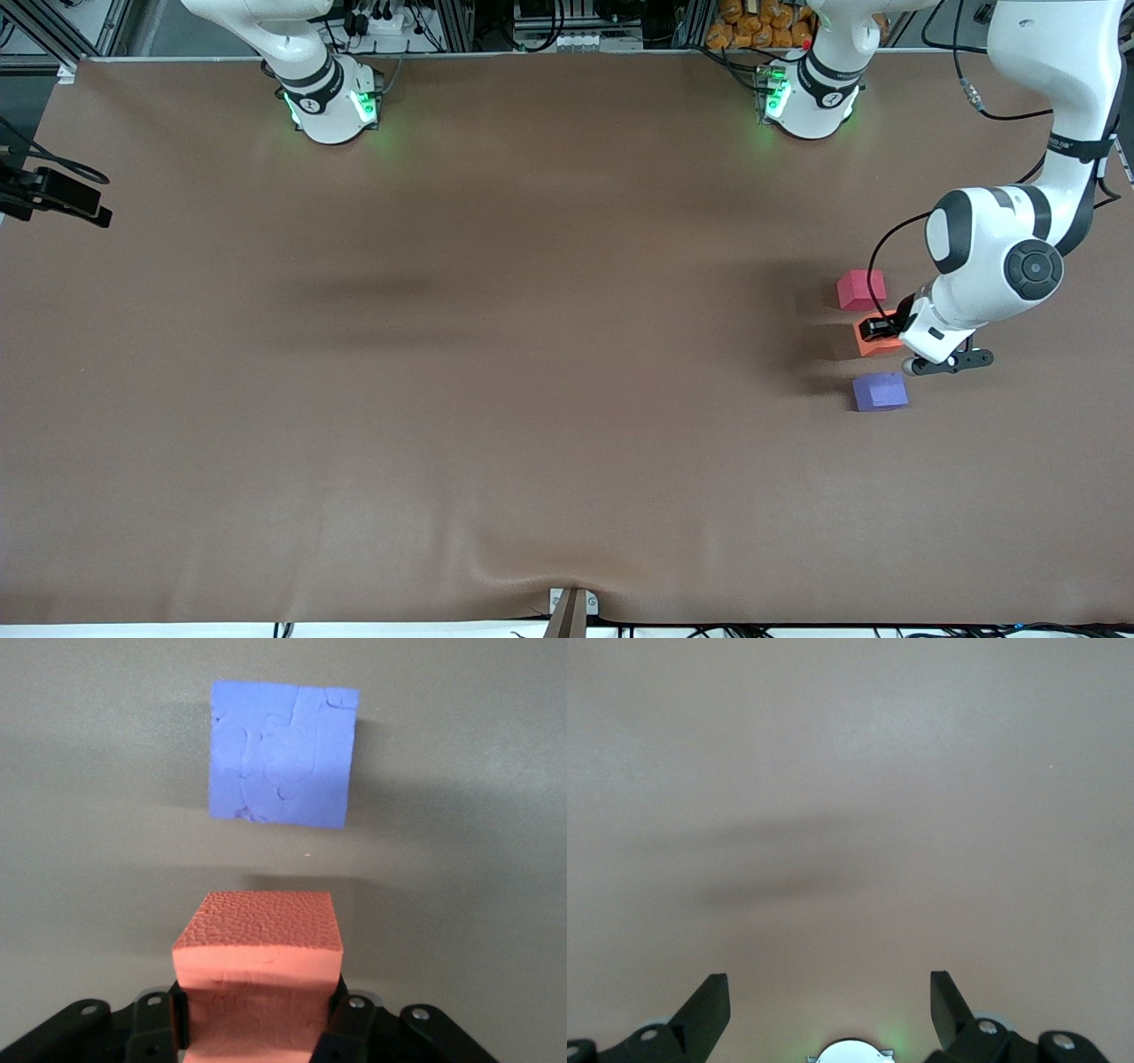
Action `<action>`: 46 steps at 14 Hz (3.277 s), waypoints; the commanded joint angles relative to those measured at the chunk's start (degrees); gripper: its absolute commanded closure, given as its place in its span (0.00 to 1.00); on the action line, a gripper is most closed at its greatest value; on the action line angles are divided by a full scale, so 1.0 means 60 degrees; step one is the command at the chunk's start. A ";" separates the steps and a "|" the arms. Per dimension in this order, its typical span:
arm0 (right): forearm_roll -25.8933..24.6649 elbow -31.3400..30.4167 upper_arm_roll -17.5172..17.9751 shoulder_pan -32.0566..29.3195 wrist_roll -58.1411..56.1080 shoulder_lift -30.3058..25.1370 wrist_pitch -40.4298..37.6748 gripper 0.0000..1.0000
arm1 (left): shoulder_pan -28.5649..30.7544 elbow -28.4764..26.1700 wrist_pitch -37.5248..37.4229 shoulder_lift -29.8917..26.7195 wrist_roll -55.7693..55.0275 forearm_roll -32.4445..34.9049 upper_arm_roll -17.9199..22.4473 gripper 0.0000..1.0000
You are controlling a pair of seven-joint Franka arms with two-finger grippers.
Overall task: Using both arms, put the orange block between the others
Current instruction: 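Lower the orange cube between the pink and purple cubes, then open the left gripper and lift it off the orange cube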
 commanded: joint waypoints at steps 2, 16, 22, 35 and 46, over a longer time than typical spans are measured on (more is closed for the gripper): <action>0.0183 0.0021 0.0086 -0.0403 0.0136 -0.0176 -0.0248 0.00 | 0.0088 -0.0273 0.0431 0.0058 0.0075 0.0232 -0.0056 0.64; 0.0271 0.0021 0.0159 -0.0521 -0.0025 -0.0337 0.0264 0.00 | 0.0249 -0.0244 0.0987 0.0614 0.0676 0.0232 -0.0070 0.64; 0.0271 0.0021 0.0130 -0.0565 -0.1475 -0.0337 0.0235 0.00 | 0.0249 -0.0229 0.1061 0.0747 0.0676 0.0232 -0.0070 0.63; 0.0213 0.0021 0.0159 -0.0521 -0.0611 -0.0366 0.0118 0.00 | 0.0234 -0.0098 0.0536 0.0017 0.0632 0.0232 -0.0085 0.00; 0.0227 0.0021 0.0144 -0.0521 -0.0611 -0.0337 0.0133 0.00 | 0.0191 0.3633 -0.4061 -0.1069 0.0647 0.0232 -0.0479 0.00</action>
